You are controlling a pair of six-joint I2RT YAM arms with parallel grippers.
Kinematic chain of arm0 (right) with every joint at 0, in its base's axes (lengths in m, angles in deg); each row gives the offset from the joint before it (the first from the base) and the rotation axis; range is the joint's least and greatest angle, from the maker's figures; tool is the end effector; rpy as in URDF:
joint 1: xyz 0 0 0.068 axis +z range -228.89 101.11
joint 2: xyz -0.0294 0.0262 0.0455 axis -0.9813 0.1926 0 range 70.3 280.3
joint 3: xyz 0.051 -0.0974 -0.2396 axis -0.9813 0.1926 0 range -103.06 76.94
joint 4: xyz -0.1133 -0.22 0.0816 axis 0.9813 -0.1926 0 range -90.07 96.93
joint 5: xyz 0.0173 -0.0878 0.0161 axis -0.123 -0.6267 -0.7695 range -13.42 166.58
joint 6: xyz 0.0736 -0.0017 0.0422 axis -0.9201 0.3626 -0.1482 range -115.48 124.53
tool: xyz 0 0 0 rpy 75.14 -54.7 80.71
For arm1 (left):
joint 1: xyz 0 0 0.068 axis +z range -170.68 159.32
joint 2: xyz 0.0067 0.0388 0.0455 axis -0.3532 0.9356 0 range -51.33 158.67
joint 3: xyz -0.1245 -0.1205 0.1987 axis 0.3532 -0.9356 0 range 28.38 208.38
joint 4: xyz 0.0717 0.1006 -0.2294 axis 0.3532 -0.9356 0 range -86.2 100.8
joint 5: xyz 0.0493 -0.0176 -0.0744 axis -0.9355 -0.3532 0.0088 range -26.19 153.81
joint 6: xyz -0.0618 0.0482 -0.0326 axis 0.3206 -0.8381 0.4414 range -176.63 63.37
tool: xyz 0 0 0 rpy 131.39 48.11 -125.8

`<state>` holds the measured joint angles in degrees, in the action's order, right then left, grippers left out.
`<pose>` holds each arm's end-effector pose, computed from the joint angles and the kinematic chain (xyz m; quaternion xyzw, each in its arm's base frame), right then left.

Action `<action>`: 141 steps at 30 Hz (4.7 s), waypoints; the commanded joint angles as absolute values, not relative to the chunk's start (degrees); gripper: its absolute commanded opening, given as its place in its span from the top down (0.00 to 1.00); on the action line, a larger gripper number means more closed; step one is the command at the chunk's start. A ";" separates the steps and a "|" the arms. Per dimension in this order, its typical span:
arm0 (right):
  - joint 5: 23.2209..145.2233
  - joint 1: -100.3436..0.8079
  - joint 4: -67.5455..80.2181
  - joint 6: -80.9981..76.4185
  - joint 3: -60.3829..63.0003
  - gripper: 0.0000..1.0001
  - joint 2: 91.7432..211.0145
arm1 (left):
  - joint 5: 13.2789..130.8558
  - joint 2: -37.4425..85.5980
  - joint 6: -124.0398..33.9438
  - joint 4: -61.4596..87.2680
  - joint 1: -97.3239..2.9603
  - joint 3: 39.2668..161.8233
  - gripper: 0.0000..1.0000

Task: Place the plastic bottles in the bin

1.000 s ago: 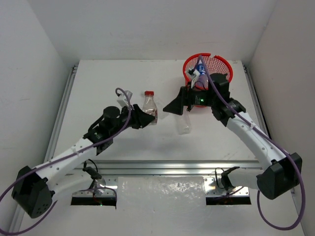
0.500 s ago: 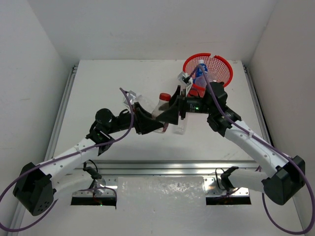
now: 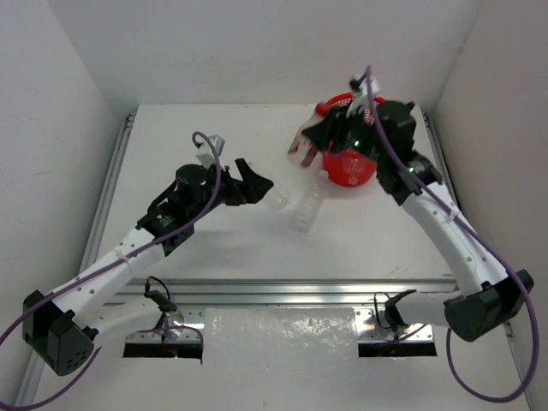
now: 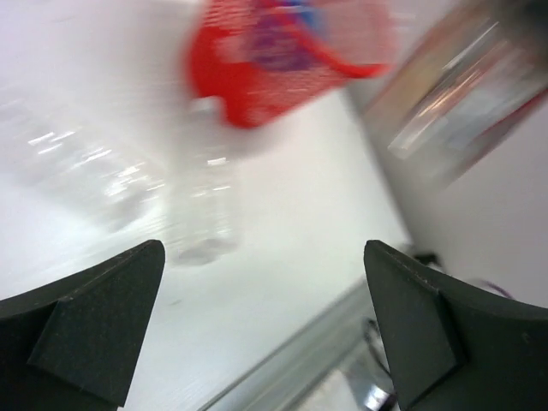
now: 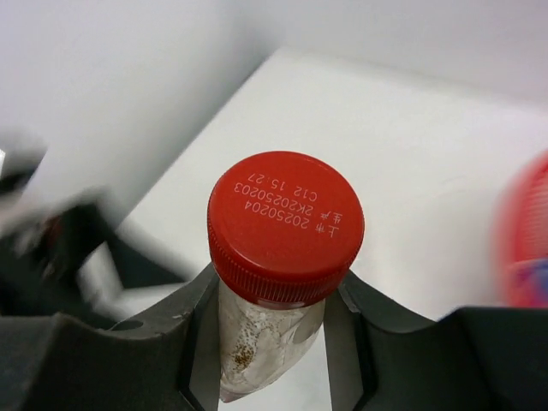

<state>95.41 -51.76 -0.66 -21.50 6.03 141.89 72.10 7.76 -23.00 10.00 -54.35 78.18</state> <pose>0.2805 0.1708 0.3913 -0.1142 0.7450 0.3995 0.5219 0.2315 -0.1671 0.3258 0.0467 0.7645 -0.4011 0.5025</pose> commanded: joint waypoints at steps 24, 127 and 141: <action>50.48 -73.01 -23.30 -3.47 -32.92 0.26 176.29 | 58.45 0.97 -20.33 -9.24 -52.15 66.26 0.00; 68.67 -67.47 17.22 -13.66 -16.58 1.00 172.77 | 63.54 -17.58 -27.10 -17.50 -53.55 70.83 0.00; 68.67 -67.47 16.78 -11.39 -10.33 0.90 175.15 | 63.54 -18.37 -27.36 -17.32 -53.55 70.74 0.00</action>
<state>68.26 -67.19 14.70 -12.99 -10.08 175.51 63.05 -17.96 -26.45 -19.85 -53.52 70.99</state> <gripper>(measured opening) 0.472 0.996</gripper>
